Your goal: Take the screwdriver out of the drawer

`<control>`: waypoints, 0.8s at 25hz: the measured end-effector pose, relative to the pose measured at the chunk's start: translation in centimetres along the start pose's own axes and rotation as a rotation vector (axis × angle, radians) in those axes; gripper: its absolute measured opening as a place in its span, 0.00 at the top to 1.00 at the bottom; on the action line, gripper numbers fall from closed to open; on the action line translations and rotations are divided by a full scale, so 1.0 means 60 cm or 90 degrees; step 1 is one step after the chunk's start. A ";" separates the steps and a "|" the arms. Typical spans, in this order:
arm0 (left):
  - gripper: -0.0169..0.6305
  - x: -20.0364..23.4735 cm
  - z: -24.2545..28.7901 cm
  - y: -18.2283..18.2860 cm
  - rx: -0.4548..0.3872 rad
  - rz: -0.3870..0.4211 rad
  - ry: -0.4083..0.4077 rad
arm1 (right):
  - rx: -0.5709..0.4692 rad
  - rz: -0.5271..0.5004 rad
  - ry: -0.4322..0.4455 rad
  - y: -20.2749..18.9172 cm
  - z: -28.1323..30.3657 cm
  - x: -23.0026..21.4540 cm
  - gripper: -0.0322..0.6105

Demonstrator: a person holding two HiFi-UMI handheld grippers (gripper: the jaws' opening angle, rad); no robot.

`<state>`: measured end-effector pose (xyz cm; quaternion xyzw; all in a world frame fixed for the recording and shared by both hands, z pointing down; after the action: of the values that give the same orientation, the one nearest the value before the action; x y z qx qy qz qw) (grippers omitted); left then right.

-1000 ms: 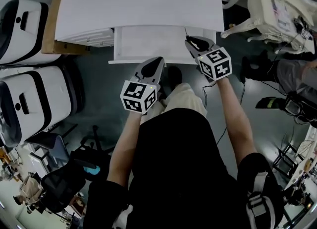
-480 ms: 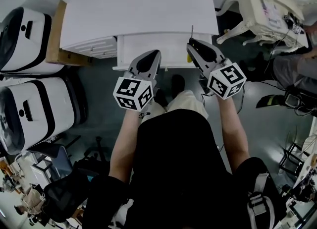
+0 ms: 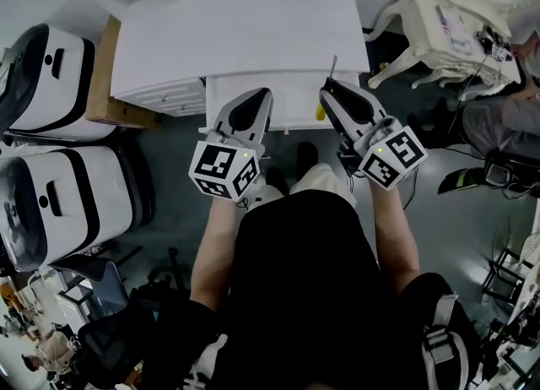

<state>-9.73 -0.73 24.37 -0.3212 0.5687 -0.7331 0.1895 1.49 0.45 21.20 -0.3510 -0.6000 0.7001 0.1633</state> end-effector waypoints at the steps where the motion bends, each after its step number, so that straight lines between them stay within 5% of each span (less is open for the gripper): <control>1: 0.94 0.000 -0.002 0.004 -0.002 0.000 -0.002 | -0.005 0.001 -0.001 0.004 -0.001 0.002 0.81; 20: 0.94 -0.012 0.003 0.021 -0.001 0.008 -0.013 | -0.009 -0.017 -0.007 0.011 -0.017 0.007 0.81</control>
<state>-9.18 -0.76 22.99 -0.3251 0.5692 -0.7283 0.1997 2.02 1.29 20.40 -0.3401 -0.6102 0.6958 0.1669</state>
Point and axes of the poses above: the fingertips, and each gripper's own axes: z forward along the fingers, x to its left, y out of its top, the point moved 1 cm from there along -z, backward along the fingers, and after that the axes turned 1 degree about -y, right-handed, at the moved point
